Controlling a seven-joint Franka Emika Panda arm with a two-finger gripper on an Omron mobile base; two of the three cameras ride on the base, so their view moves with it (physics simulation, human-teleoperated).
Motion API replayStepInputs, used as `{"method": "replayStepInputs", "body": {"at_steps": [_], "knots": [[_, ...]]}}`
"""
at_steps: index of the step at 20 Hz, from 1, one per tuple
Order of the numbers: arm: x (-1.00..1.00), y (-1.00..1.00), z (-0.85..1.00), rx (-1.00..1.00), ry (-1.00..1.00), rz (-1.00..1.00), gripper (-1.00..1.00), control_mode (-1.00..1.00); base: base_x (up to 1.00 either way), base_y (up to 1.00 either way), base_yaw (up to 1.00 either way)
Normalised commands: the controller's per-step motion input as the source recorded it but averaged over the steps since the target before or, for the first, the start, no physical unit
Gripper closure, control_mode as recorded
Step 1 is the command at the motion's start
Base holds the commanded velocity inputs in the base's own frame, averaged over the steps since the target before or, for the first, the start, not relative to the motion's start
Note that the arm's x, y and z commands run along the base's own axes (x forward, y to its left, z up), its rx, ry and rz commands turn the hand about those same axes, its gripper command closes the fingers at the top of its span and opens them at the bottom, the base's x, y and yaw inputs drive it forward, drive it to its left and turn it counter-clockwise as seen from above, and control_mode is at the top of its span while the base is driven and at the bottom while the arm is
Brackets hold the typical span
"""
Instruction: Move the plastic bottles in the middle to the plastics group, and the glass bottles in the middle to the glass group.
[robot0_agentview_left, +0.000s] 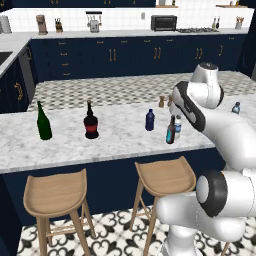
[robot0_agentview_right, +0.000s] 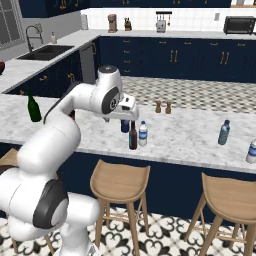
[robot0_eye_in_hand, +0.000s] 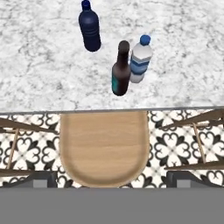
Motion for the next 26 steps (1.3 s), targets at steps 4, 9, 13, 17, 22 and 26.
{"method": "replayStepInputs", "body": {"at_steps": [4, 9, 13, 17, 22, 26], "knots": [[0.58, -0.06, -0.23, 0.0, 0.03, -0.01, -1.0, -1.0, 0.0, 0.0, 0.0], [0.55, 0.0, -0.21, 0.0, 0.0, -0.07, -1.0, -1.0, 0.0, 0.0, 0.0], [0.47, 0.0, -0.29, 0.0, 0.01, -0.12, -1.0, -1.0, 0.0, 0.0, 0.0], [0.36, -0.03, -0.35, 0.0, 0.03, -0.12, -1.0, -1.0, 0.0, 0.0, 0.0], [0.36, -0.11, -0.3, 0.0, 0.06, -0.06, -1.0, -1.0, 0.0, 0.0, 0.0], [0.31, -0.13, -0.21, 0.0, 0.05, -0.03, -1.0, -1.0, 0.0, 0.0, 0.0]]}}
